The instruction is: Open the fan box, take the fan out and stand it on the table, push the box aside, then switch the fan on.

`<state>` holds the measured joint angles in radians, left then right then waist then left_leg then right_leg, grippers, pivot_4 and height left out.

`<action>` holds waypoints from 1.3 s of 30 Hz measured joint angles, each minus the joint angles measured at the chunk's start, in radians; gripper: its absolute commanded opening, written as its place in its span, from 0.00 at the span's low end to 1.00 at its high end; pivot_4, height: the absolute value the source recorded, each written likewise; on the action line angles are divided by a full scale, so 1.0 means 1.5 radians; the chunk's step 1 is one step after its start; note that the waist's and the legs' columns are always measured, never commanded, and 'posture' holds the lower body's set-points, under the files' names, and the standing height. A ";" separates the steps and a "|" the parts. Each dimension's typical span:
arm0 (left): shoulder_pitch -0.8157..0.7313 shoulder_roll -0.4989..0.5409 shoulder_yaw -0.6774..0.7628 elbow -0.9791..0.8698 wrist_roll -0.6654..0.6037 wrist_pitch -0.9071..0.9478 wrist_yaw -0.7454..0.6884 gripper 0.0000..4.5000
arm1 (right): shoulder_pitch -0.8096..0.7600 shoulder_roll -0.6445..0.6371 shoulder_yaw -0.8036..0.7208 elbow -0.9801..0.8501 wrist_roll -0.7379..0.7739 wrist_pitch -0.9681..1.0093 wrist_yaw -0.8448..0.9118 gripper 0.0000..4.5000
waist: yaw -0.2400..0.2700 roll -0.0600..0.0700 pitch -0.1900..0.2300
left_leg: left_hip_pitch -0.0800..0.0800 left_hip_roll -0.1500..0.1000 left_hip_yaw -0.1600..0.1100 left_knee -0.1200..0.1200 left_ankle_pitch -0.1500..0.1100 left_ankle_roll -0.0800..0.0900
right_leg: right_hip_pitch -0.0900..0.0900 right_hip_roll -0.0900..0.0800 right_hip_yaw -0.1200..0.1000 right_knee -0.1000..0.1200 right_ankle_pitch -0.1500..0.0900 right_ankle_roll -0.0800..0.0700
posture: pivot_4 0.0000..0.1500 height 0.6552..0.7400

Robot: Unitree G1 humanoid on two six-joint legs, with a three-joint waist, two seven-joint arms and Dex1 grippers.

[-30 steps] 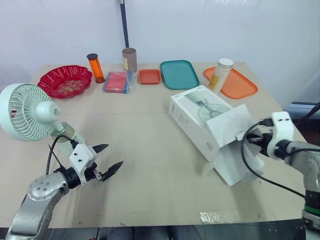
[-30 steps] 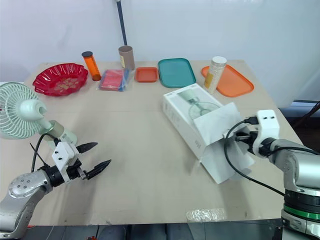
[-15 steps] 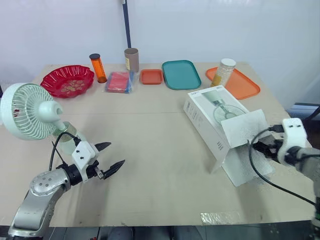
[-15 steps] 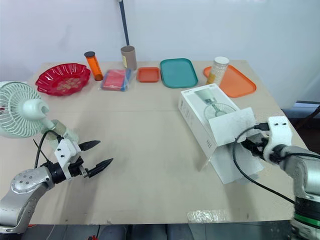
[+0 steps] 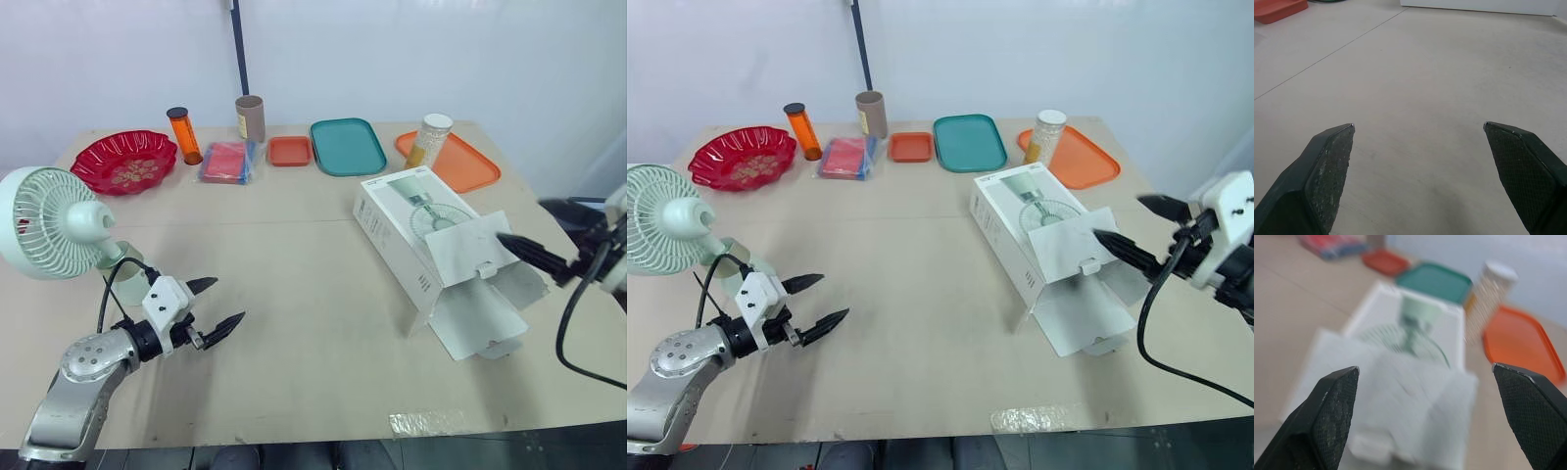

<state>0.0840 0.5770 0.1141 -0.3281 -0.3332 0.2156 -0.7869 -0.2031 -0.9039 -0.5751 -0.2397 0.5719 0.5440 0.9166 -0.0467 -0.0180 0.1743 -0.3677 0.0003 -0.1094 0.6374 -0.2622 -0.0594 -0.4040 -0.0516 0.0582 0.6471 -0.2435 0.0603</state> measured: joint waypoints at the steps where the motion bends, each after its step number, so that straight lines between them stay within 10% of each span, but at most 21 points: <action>1: 0.006 0.000 0.003 -0.002 -0.001 0.000 0.002 1.00 | -0.034 0.018 0.019 -0.016 0.026 0.005 -0.007 0.99 | 0.001 0.000 0.000 | 0.000 0.000 0.000 0.000 0.000 0.000 | 0.000 0.000 0.000 0.000 0.000 0.000 | 1.00 1.00; 18: 0.070 0.027 0.028 -0.127 -0.037 0.036 0.017 1.00 | -0.221 0.220 0.382 -0.046 0.002 0.008 -0.054 0.99 | 0.001 0.000 0.000 | -0.001 0.000 -0.001 0.000 0.000 0.000 | -0.001 0.000 -0.001 0.000 0.000 -0.001 | 1.00 1.00; 39: 0.237 -0.246 0.270 -0.350 0.011 0.007 0.381 1.00 | -0.324 0.362 0.523 0.150 -0.099 -0.066 0.018 0.99 | 0.001 -0.001 0.000 | -0.001 0.001 -0.001 0.000 0.000 0.000 | -0.001 0.000 -0.001 0.000 0.001 -0.001 | 1.00 1.00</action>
<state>0.4394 0.2087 0.5189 -0.8534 -0.3168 0.2253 -0.2152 -0.6890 -0.3609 0.2099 -0.0146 0.4232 0.4447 0.9429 -0.0459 -0.0198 0.1741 -0.3691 0.0011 -0.1111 0.6372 -0.2622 -0.0596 -0.4059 -0.0514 0.0561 0.6474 -0.2419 0.0582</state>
